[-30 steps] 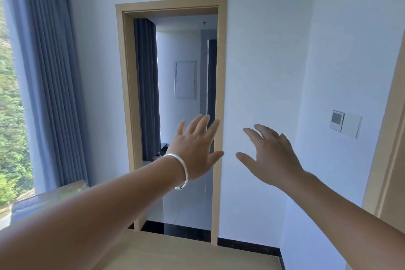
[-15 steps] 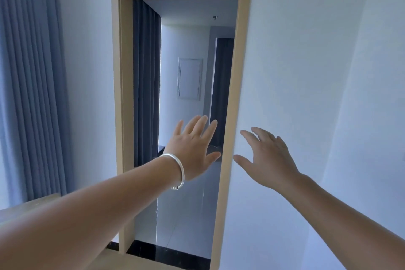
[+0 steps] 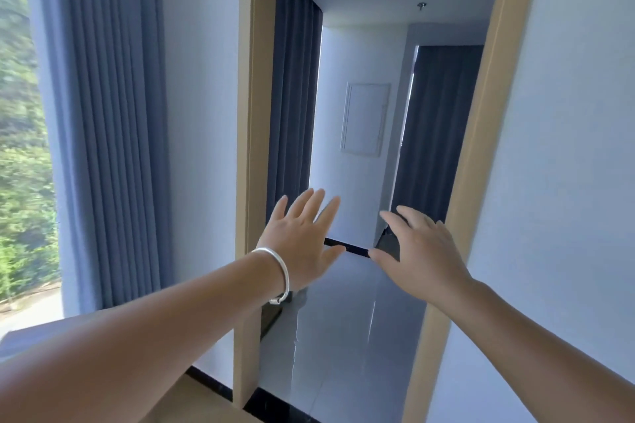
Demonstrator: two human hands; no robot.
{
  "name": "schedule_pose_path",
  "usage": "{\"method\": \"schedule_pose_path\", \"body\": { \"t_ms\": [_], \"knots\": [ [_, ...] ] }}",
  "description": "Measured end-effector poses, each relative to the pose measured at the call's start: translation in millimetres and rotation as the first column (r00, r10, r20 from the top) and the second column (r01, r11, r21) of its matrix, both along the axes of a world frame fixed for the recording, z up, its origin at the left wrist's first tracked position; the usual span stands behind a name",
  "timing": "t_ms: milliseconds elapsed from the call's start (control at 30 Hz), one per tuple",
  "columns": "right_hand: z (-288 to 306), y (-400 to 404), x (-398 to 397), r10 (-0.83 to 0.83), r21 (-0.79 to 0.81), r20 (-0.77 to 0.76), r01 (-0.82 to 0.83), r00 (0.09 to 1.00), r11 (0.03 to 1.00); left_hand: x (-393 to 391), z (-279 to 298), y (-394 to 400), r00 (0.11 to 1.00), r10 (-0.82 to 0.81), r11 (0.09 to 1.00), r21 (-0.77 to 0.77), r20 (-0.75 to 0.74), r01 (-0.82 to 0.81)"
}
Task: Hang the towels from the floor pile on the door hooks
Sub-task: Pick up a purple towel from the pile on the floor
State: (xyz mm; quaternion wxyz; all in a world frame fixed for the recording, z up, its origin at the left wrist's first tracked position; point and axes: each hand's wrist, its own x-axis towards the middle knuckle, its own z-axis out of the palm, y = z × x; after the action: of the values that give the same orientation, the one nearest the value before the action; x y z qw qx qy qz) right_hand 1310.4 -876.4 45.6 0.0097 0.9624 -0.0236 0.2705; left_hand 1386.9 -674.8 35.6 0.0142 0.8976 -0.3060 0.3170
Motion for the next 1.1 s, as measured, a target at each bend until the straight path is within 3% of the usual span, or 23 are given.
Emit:
{"method": "schedule_pose_path", "body": {
  "t_ms": [267, 601, 868, 1101],
  "knots": [
    [-30, 31, 154, 0.246, 0.026, -0.041, -0.245, 0.968, 0.969, 100, -31, 49, 0.964, 0.257, 0.966, 0.016, -0.064, -0.256],
    [-63, 103, 321, 0.615, 0.019, -0.144, -0.620, 0.775, 0.785, 172, -54, 124, 0.755, 0.621, 0.777, 0.038, -0.211, -0.629],
    [-114, 219, 369, 0.813, 0.066, -0.235, -0.826, 0.533, 0.560, 159, -104, 211, 0.486, 0.823, 0.532, 0.100, -0.294, -0.841],
    [-176, 341, 378, 0.875, 0.121, -0.357, -0.913, 0.326, 0.389, 135, -169, 302, 0.246, 0.872, 0.336, 0.150, -0.423, -0.930]
  ]
}}
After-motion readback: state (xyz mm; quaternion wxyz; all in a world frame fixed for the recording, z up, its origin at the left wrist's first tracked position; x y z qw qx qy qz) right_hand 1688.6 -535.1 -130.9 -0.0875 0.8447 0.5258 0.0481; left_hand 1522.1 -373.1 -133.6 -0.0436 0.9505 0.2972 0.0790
